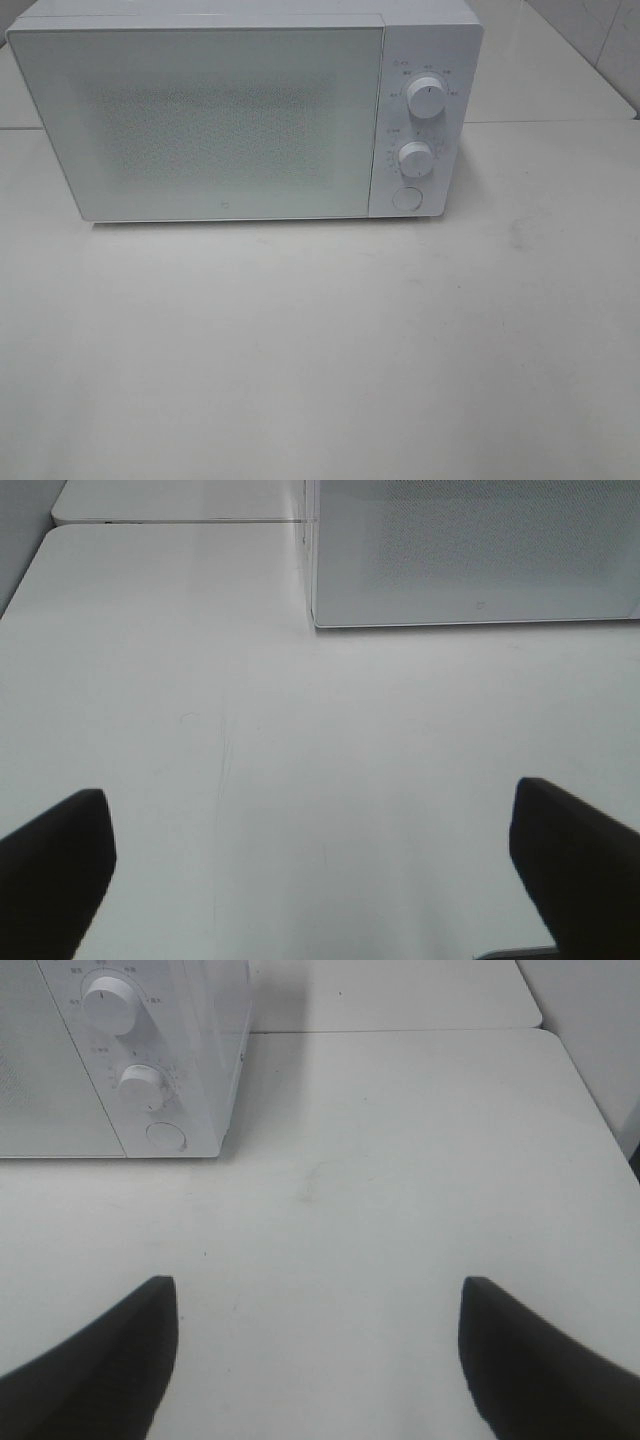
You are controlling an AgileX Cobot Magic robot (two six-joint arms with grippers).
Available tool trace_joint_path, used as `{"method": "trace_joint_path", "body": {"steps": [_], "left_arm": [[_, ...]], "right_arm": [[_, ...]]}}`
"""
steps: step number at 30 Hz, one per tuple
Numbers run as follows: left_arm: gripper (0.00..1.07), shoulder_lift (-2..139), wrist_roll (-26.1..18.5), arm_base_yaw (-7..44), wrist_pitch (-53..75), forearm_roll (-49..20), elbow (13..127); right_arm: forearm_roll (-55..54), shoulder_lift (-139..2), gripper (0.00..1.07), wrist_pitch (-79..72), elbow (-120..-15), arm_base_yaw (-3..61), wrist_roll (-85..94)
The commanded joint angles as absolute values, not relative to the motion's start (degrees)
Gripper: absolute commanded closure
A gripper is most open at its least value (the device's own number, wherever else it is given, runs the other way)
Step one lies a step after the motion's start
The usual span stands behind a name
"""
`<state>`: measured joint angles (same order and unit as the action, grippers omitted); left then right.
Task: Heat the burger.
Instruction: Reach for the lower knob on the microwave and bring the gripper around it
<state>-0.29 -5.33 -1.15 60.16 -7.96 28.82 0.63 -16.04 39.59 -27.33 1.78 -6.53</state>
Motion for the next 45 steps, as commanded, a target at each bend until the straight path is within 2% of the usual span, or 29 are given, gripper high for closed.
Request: {"method": "trace_joint_path", "body": {"steps": [1, 28, 41, 45], "left_arm": [[0.07, -1.66, -4.98, -1.26, 59.42, -8.54, 28.59], [0.07, -1.66, -4.98, -1.26, 59.42, -8.54, 28.59], [0.07, -1.66, -4.98, -1.26, 59.42, -8.54, 28.59], [0.07, -1.66, -4.98, -1.26, 59.42, -8.54, 28.59]], "right_arm": [[-0.63, -18.85, 0.32, 31.74, -25.15, 1.60, -6.65], [-0.57, -44.52, 0.32, 0.00, -22.00, 1.60, -6.65], [-0.63, -57.07, 0.32, -28.65, -14.32, 1.60, -4.35], [-3.78, -63.14, 0.32, -36.73, -12.78, 2.81, 0.00]]}}
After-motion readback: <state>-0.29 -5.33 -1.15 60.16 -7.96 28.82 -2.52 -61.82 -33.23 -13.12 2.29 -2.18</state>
